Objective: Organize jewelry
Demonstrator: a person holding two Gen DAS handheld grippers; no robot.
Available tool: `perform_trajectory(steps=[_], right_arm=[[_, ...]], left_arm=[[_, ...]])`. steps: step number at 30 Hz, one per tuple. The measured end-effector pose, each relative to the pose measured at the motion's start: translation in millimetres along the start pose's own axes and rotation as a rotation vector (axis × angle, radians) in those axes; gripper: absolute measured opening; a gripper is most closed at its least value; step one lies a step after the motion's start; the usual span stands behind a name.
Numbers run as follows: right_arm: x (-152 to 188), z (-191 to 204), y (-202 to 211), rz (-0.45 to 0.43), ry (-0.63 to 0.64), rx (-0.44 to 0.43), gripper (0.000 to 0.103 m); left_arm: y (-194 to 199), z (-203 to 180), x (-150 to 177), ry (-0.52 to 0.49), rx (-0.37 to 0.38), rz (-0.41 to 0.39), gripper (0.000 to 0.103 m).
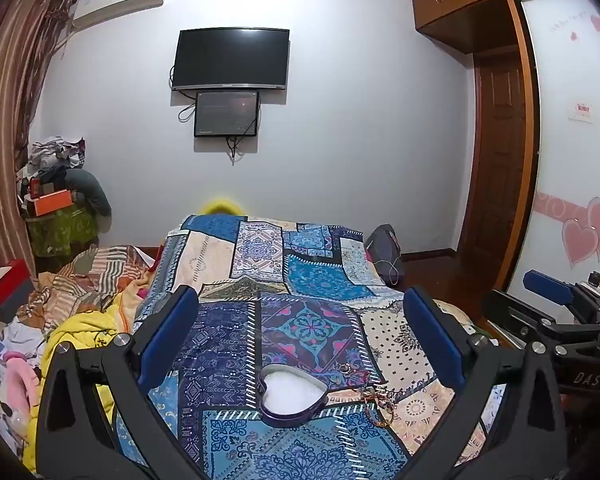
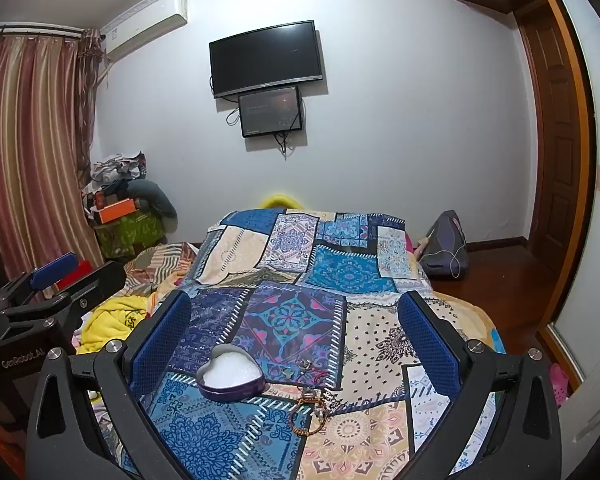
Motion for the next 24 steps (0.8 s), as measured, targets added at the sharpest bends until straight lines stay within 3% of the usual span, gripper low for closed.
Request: perform_trajectory(steps=[15,24], right_arm=[[0.5,-0.9,-1.4,0.001,0.001,0.002,0.102],[7.6,-7.7,-12.8,0.031,0.006,0.028,0.102]], left_arm=[[-0.9,0.5,-0.6,-0.001,0.006,-0.012,0.103],[-15.9,4.2,1.5,0.003,0.018,0.031,0.103]])
Point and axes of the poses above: each gripper's, at about its wrist camera, not at the fingertips, and y roughly against the way its jaws point, z to its left, x to its underside, the point moved 1 cm from there along -y, roughly the way its jaws point, and after that the axes turned 14 degrees about x, right-handed, at the moved point
